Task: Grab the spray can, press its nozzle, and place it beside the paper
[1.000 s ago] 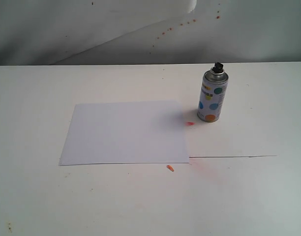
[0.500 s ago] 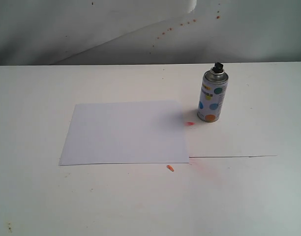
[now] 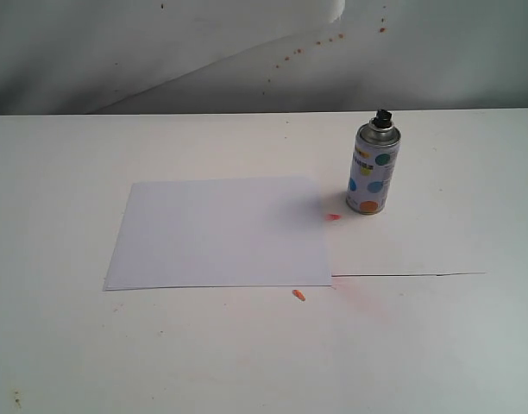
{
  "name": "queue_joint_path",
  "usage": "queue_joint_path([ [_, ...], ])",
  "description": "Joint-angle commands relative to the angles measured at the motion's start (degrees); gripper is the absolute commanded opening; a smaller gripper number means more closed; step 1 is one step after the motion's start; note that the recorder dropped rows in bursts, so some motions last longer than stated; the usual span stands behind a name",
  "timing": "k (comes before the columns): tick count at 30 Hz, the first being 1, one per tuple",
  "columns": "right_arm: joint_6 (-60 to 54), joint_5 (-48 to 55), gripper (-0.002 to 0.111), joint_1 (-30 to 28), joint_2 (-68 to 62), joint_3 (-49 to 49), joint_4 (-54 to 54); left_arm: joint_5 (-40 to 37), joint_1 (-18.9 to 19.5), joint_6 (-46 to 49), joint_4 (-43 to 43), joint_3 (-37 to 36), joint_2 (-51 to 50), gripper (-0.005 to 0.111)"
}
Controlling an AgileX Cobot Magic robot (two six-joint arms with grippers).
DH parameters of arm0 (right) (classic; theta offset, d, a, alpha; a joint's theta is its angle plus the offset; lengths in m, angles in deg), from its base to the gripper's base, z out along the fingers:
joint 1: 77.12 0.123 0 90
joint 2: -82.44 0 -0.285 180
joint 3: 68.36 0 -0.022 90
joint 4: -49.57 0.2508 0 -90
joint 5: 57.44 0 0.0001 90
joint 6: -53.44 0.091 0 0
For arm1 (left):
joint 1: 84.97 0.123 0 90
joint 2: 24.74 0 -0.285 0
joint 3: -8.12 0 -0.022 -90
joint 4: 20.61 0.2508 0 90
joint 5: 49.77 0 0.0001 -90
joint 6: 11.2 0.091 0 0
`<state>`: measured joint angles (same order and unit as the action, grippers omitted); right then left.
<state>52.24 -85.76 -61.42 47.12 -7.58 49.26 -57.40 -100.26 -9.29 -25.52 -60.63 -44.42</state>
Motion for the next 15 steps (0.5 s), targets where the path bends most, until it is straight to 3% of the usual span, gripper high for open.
queue_joint_path([
  [1,0.2,-0.6,0.000,-0.3,0.2,0.1,-0.5,-0.4,0.4,-6.2,7.0,-5.6,6.0,0.000],
  [6,0.2,-0.6,0.000,-0.3,0.2,0.1,-0.5,-6.5,6.9,-6.2,3.6,-8.5,11.9,0.000],
  [15,0.2,-0.6,0.000,-0.3,0.2,0.0,-0.5,-8.9,7.0,-2.7,1.4,-8.5,11.9,0.000],
])
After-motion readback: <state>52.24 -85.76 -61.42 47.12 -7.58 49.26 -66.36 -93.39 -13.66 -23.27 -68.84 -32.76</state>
